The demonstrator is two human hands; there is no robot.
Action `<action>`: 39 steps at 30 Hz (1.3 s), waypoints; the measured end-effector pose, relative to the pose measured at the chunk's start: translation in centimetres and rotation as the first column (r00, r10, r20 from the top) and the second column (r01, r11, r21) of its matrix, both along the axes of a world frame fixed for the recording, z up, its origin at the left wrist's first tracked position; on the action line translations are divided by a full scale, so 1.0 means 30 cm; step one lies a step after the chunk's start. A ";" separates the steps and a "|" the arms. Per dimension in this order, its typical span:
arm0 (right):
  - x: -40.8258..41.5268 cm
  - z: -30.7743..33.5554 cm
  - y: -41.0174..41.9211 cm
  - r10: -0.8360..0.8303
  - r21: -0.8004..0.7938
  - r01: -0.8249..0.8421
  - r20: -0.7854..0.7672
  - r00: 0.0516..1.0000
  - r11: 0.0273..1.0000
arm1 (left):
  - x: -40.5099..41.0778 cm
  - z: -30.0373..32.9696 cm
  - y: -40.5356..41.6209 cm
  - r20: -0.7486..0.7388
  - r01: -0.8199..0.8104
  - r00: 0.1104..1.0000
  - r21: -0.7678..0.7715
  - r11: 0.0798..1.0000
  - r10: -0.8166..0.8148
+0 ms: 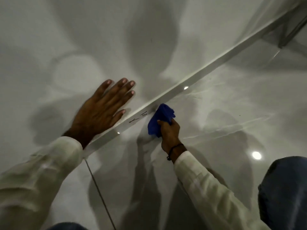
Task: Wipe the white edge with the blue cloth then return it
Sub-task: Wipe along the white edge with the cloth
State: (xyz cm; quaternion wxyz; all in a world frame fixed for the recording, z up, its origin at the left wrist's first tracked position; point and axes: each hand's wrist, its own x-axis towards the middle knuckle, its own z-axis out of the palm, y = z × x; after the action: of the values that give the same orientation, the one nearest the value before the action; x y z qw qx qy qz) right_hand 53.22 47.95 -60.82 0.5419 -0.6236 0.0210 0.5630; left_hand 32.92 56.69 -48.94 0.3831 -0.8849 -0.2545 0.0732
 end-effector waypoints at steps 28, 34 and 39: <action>-0.348 0.004 0.081 0.242 -0.045 -0.254 -0.184 0.953 0.966 | -0.025 -0.023 0.015 -0.166 0.118 0.983 0.293 0.949 -0.071; -0.024 0.012 0.211 -0.120 -0.027 0.118 -0.084 0.989 0.993 | -0.024 -0.019 0.011 -0.142 0.108 0.987 0.262 0.959 -0.073; -0.372 0.004 0.087 0.095 -0.106 -0.109 -0.129 0.987 0.988 | -0.025 -0.022 0.010 -0.180 0.102 0.982 0.267 0.958 -0.054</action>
State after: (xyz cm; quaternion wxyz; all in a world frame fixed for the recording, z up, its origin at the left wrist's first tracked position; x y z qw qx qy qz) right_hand 42.06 50.56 -60.70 0.4740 -0.6174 0.0541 0.6255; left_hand 32.18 56.98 -49.60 0.5251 -0.8230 -0.1932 0.0976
